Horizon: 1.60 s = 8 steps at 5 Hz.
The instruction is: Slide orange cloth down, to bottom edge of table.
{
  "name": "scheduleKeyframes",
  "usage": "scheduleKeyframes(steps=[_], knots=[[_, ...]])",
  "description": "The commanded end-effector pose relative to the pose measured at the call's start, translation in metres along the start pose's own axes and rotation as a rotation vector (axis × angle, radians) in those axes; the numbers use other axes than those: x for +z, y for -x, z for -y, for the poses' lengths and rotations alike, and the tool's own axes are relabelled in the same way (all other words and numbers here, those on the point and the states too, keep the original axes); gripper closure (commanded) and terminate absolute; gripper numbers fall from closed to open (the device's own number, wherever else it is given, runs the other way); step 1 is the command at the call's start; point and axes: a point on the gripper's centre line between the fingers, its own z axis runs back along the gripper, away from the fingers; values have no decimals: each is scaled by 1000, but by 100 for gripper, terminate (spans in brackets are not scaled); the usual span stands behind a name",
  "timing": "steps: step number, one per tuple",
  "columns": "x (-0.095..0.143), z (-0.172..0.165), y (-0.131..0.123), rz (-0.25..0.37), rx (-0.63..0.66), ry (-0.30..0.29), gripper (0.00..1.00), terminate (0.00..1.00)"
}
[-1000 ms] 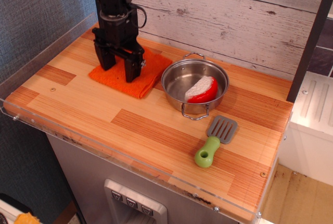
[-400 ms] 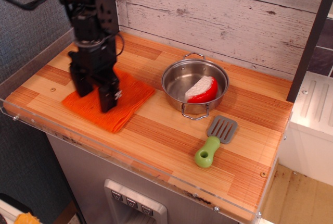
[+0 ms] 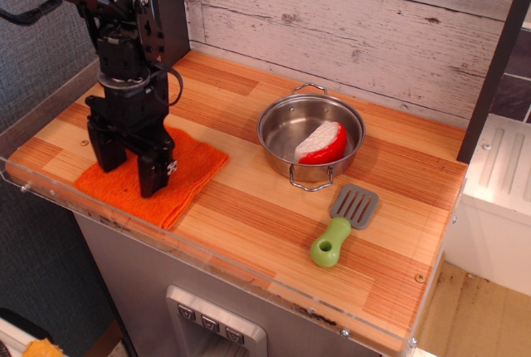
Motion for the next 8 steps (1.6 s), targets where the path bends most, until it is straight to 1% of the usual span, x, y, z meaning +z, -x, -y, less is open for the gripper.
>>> scheduleKeyframes(steps=[1, 2, 3, 4, 5, 6, 7, 8], knots=[[41, 2, -18, 128, 16, 17, 0, 0], [74, 3, -18, 216, 36, 48, 0, 0], [92, 0, -9, 239, 48, 64, 0, 0], [101, -4, -3, 220, 96, 53, 0, 0], [98, -7, -1, 192, 130, 79, 0, 0], [95, -7, -4, 171, 131, 85, 0, 0], [101, -5, -8, 177, 110, 82, 0, 0], [108, -5, -10, 194, 92, 58, 0, 0]])
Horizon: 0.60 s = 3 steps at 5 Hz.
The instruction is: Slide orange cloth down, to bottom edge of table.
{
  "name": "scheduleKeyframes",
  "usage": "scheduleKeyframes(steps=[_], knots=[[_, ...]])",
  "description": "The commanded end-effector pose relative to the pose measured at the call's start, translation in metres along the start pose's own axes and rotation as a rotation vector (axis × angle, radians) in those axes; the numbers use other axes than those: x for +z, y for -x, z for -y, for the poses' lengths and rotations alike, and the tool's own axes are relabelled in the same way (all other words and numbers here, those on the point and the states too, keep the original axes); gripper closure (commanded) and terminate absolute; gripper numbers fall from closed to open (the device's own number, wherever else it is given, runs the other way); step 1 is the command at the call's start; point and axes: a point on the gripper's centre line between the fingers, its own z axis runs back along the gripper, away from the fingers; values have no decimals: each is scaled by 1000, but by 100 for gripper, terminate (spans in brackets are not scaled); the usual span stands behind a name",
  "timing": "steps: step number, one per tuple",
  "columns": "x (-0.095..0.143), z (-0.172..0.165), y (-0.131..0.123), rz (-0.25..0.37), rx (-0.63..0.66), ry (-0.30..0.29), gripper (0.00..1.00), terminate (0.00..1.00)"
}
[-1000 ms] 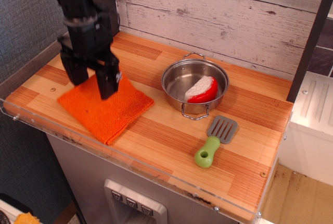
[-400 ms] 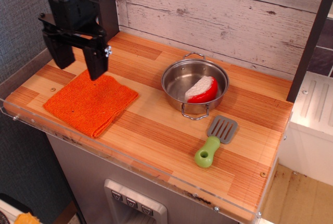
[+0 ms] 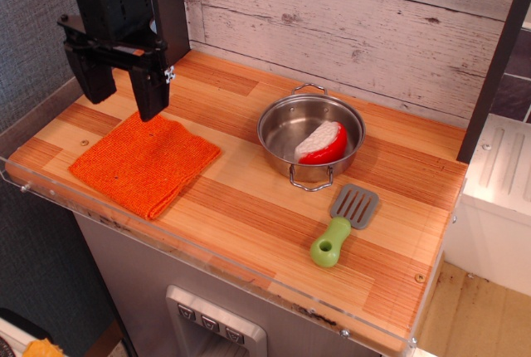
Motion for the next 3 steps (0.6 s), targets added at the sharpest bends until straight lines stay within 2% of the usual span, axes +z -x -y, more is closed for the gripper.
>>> scheduleKeyframes(steps=[1, 2, 3], knots=[[22, -6, -7, 74, -34, -61, 0, 0], [22, -6, -7, 74, -34, -61, 0, 0], [22, -6, -7, 74, -34, -61, 0, 100]])
